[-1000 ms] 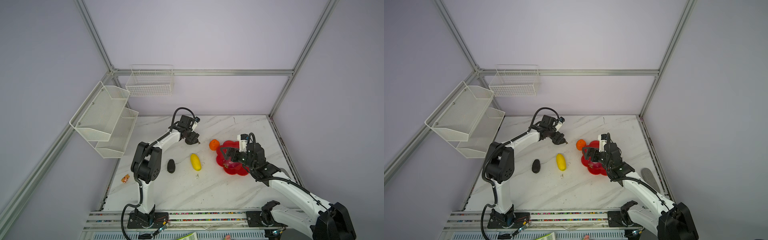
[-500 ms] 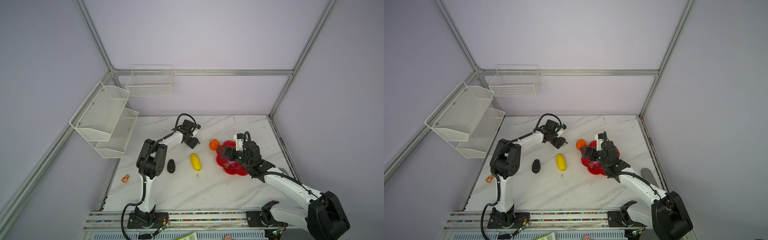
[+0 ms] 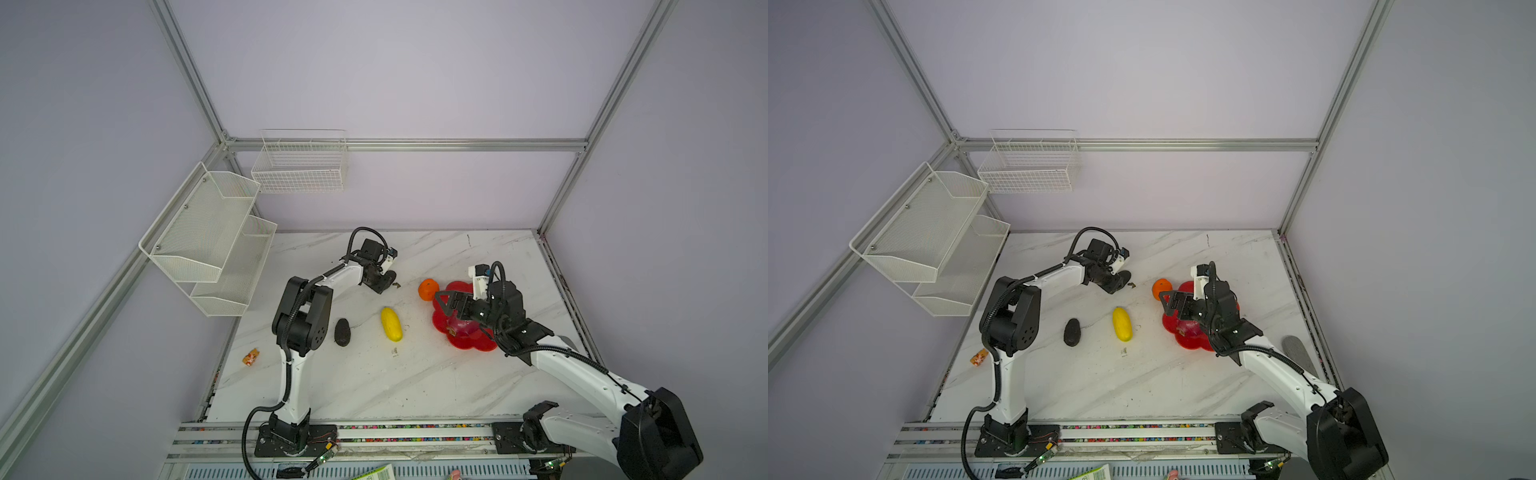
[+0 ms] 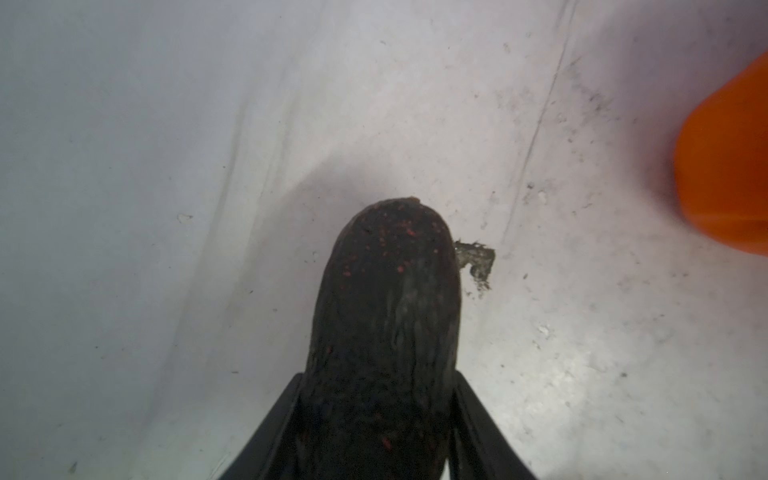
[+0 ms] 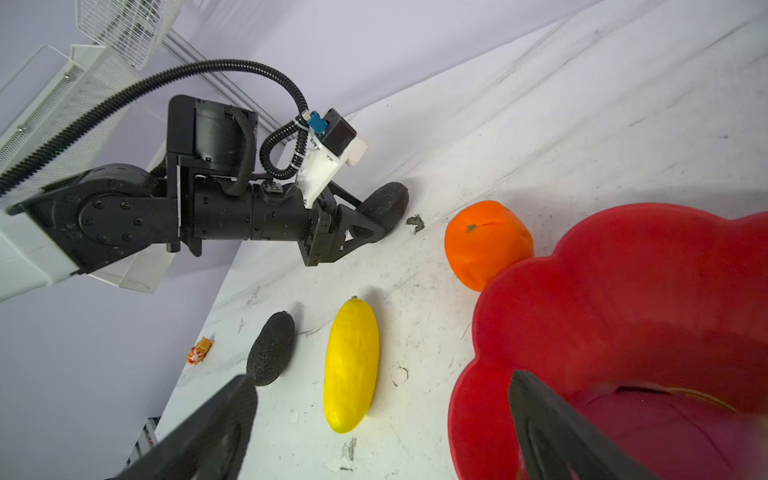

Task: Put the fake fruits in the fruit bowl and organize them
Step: 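Lift the avocado and lower it into the bowl beside the dragon fruit, then move the left gripper to the nearer dark avocado and grasp it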

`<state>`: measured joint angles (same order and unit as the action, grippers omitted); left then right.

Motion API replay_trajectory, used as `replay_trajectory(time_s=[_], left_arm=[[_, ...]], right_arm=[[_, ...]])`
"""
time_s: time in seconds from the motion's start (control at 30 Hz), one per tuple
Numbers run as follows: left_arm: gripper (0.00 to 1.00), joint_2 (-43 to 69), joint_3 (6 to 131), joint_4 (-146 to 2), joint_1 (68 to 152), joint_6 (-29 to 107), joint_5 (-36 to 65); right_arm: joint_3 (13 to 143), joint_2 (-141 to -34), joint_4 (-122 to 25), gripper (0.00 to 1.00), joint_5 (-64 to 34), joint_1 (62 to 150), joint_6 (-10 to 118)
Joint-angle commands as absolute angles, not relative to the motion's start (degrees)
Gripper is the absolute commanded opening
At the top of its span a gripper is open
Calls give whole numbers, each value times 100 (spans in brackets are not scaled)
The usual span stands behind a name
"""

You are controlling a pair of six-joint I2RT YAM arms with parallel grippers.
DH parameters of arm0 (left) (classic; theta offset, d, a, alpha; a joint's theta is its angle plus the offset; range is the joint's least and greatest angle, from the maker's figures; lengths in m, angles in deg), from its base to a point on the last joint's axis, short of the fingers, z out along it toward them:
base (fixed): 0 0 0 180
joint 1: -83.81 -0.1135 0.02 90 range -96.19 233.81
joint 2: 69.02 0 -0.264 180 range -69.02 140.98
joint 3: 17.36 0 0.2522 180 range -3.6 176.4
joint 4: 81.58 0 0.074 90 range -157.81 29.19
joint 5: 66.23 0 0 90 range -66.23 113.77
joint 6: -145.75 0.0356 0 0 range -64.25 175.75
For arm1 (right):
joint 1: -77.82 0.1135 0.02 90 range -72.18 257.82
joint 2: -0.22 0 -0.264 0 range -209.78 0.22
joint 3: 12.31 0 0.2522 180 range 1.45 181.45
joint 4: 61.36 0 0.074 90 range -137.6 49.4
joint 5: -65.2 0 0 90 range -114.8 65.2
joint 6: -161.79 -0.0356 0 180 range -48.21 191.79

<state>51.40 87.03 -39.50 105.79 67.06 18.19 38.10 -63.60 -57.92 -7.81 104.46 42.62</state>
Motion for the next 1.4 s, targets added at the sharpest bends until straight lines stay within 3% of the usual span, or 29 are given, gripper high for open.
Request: replay_trajectory(time_s=[0.0, 0.17, 0.47, 0.8, 1.1, 1.27, 1.37], left_arm=[[43, 4243, 8682, -4282, 10729, 5849, 1333], [43, 3786, 8447, -4607, 11270, 4971, 501], [43, 4424, 9099, -4606, 12499, 4417, 694], [47, 4961, 9374, -4435, 12729, 4230, 761], [63, 5014, 9480, -4435, 12766, 4289, 829], [65, 4772, 9496, -4402, 12773, 4318, 962], [69, 4110, 9186, -4243, 12739, 4530, 1541]], right_arm=[[3558, -5996, -5863, 97, -672, 10212, 3993], [3366, -5660, -5638, 97, -565, 9954, 3910], [3153, -5149, -5426, 97, -584, 9918, 3699], [2929, -4520, -5120, 97, -750, 9911, 3597], [3009, -4648, -5146, 97, -739, 9909, 3676], [3032, -4721, -5175, 97, -755, 9917, 3754], [3285, -4918, -4816, 97, -923, 9920, 4273]])
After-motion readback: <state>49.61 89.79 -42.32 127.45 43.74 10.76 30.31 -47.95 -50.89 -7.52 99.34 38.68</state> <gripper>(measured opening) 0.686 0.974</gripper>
